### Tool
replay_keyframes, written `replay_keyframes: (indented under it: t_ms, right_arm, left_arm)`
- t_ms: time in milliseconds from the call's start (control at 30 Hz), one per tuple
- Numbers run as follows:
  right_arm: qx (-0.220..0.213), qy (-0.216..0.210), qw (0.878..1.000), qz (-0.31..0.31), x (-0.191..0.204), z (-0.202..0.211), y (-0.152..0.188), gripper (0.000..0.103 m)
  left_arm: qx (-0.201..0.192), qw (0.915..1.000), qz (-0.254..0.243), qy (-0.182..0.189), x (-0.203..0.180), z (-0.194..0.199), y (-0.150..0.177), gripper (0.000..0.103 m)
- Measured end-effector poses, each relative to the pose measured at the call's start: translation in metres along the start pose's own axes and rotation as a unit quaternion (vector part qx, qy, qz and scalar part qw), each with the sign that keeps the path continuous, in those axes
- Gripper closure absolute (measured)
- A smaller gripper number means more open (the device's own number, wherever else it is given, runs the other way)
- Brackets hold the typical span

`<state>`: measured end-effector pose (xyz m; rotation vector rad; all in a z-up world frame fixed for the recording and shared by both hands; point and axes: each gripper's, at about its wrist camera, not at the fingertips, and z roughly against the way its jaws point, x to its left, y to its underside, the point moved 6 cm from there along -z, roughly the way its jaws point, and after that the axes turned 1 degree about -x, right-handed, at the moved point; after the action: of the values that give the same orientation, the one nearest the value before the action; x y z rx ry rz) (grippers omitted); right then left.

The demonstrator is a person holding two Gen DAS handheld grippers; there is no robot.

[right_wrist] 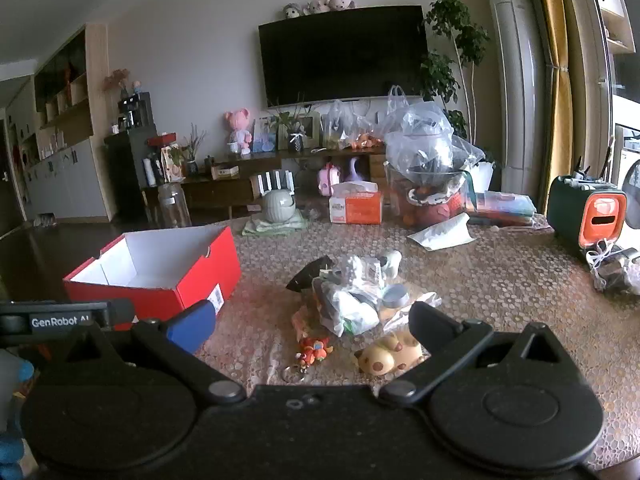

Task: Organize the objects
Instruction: 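Move both tools toward the pile of small items on the table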

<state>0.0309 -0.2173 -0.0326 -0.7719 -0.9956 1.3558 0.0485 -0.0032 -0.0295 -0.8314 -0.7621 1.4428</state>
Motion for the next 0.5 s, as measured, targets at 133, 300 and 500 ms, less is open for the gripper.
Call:
replay_keyframes:
  t_ms: [133, 300, 500]
  right_arm:
    - [-0.001, 0.004, 1.000, -0.007, -0.003, 0.000, -0.001, 0.000]
    - [0.005, -0.014, 1.000, -0.007, 0.000, -0.002, 0.000, 0.000]
    - [-0.008, -0.010, 1.000, -0.008, -0.001, 0.000, -0.003, 0.000]
  left_arm:
    - [0.002, 0.9999, -0.010, 0.006, -0.006, 0.000, -0.001, 0.000]
    - [-0.005, 0.9998, -0.019, 0.008, -0.009, 0.002, -0.003, 0.000]
    - [-0.006, 0.9994, -0.032, 0.015, -0.015, 0.002, -0.005, 0.000]
